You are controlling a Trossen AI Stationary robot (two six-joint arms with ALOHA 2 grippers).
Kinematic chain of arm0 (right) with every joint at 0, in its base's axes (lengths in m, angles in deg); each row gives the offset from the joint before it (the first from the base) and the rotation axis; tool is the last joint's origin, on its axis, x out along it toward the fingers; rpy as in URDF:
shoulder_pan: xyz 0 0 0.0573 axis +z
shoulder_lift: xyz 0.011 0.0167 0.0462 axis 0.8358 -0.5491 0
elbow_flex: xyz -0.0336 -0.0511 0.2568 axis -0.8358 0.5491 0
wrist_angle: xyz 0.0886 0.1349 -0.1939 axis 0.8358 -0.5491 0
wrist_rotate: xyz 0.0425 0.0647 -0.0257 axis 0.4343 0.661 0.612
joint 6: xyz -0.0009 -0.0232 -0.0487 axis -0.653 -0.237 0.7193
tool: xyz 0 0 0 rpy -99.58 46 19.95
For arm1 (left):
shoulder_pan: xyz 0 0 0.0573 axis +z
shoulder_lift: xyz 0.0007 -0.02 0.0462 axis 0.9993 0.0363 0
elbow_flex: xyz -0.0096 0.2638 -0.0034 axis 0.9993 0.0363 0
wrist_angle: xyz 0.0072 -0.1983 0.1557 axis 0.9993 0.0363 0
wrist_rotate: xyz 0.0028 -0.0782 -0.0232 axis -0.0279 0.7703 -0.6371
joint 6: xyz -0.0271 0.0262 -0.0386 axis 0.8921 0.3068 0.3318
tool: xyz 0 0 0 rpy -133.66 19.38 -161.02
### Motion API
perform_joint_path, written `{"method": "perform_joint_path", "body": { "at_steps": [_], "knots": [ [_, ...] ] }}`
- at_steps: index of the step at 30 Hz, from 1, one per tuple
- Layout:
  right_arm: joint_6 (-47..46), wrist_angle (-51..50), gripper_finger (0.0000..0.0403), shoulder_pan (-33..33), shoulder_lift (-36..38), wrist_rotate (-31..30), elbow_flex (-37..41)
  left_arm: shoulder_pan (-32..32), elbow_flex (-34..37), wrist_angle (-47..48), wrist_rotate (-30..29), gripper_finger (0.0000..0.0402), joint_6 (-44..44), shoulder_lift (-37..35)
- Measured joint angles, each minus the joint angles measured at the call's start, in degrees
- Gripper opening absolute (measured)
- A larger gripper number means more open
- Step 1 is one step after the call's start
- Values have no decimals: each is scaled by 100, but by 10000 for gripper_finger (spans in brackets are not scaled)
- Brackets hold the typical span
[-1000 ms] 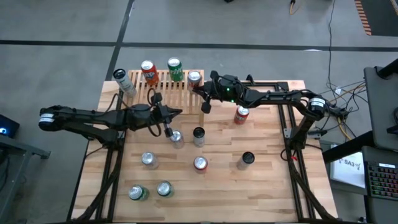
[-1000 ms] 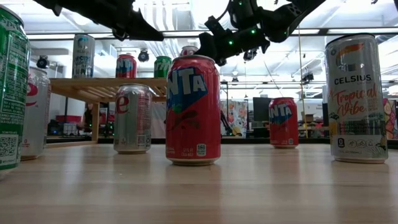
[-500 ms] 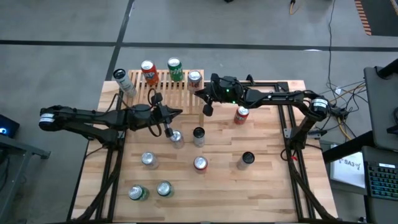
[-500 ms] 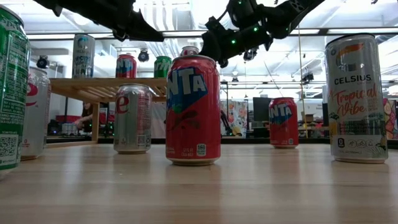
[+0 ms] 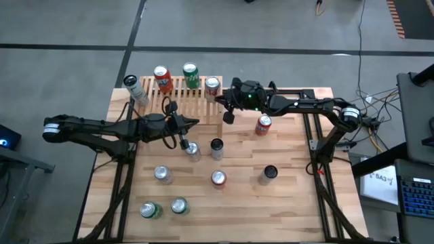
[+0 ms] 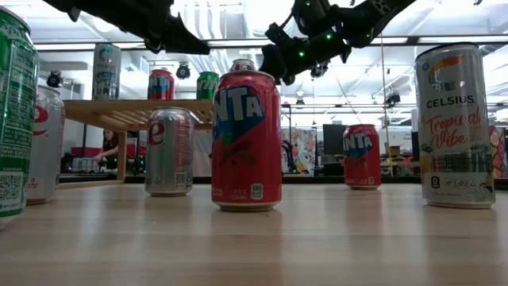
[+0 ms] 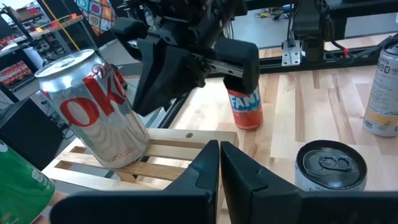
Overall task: Place canned beverage on shelf
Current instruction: Put the bottom red/silver soda can on the shelf
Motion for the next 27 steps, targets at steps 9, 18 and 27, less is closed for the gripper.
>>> {"method": "perform_joint_path", "body": {
  "at_steps": [9, 18, 27],
  "knots": [
    [155, 241, 27, -75, 2, 21, 4, 0, 0, -3, -1, 0, -1, 1],
    [113, 217, 27, -108, 2, 19, 4, 0, 0, -2, -1, 0, 4, 1],
    [-221, 28, 27, -34, 17, 21, 4, 0, 0, -1, -1, 0, 41, 1]
  ]
}}
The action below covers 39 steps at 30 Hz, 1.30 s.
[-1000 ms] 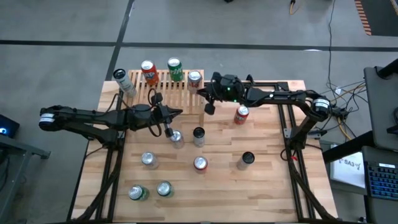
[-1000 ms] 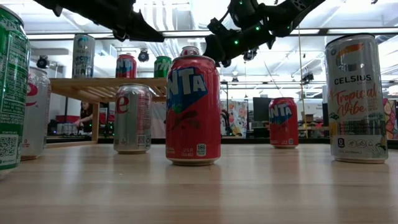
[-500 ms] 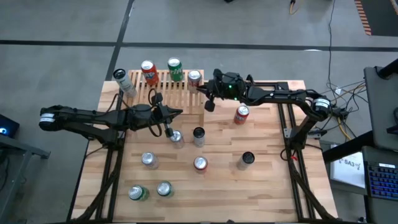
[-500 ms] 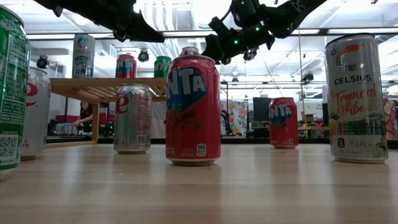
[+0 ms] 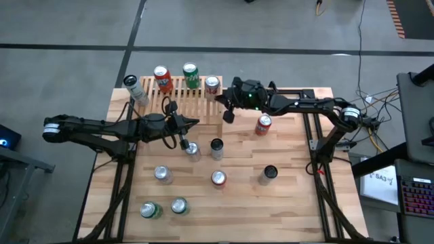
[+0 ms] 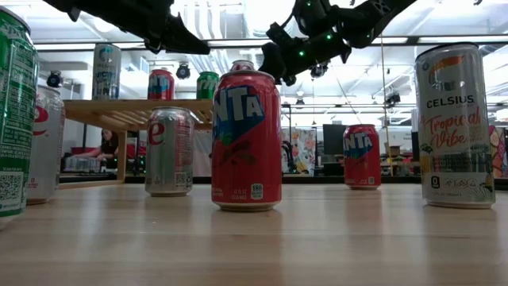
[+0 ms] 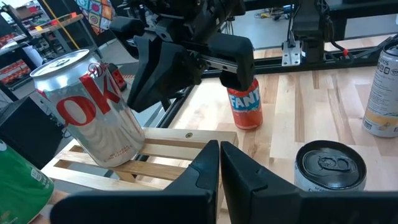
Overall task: Place canned beverage on shelf
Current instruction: Put the bottom red/silver soda can on the shelf
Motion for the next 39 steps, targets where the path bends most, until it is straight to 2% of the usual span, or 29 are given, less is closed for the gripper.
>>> {"method": "perform_joint_path", "body": {
  "at_steps": [17, 39],
  "knots": [
    [110, -163, 27, 77, 54, -7, 0, 0, 0, 0, 0, 0, -19, 0],
    [371, 336, 27, -74, -93, -8, 0, 0, 0, -1, 0, 0, -44, 0]
  ]
}}
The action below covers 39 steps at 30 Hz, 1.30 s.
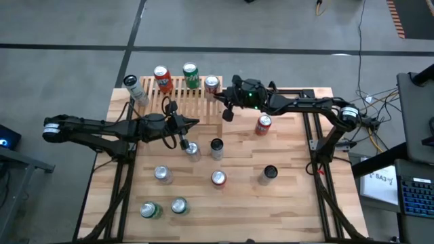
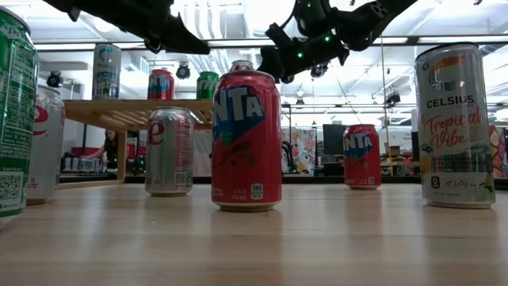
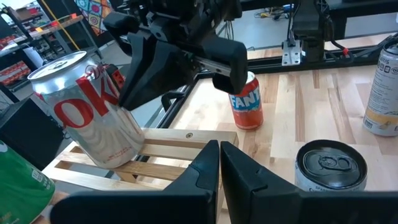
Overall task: Place canned beverage on shelf
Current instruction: Put the bottom red/silver soda can on the shelf
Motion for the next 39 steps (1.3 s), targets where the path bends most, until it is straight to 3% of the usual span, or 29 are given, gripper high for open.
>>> {"method": "perform_joint_path", "body": {
  "at_steps": [8, 18, 39],
  "knots": [
    [-154, -248, 27, 13, 131, -1, 0, 0, 0, 1, 0, 0, -16, 0],
    [-226, -28, 27, 0, 85, 296, 0, 0, 0, 1, 0, 0, -28, 0],
    [-206, 522, 27, -104, 80, 290, 0, 0, 0, 1, -2, 0, -26, 0]
  ]
}}
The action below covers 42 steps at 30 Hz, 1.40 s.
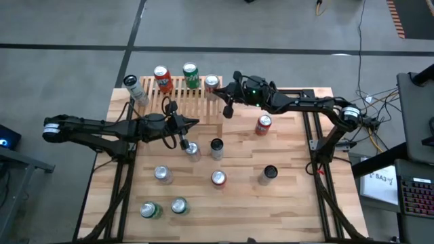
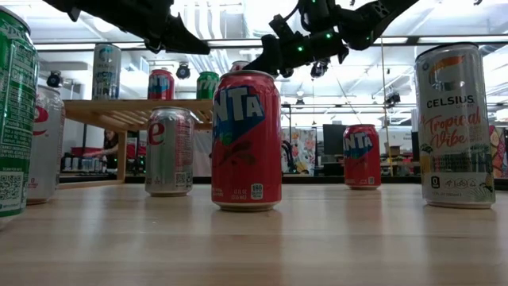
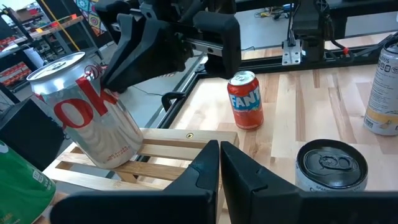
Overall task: Place canned beverage on shelf
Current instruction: Put the bottom red/silver soda can on the shelf
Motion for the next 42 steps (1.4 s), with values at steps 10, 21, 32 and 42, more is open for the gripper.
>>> {"method": "perform_joint_path", "body": {
  "at_steps": [10, 21, 32, 42],
  "knots": [
    [252, 53, 27, -26, 0, 2, 0, 0, 0, 0, 0, 0, -4, 0],
    [353, 95, 27, -102, 0, 9, 0, -2, 0, -4, 0, 0, 16, 0],
    [-67, -299, 27, -44, 375, 4, 0, 0, 0, -626, 2, 0, 253, 219],
    [-254, -1380, 27, 177, 1296, 7, -2, -4, -224, -1912, -754, 0, 199, 1255]
  ]
}}
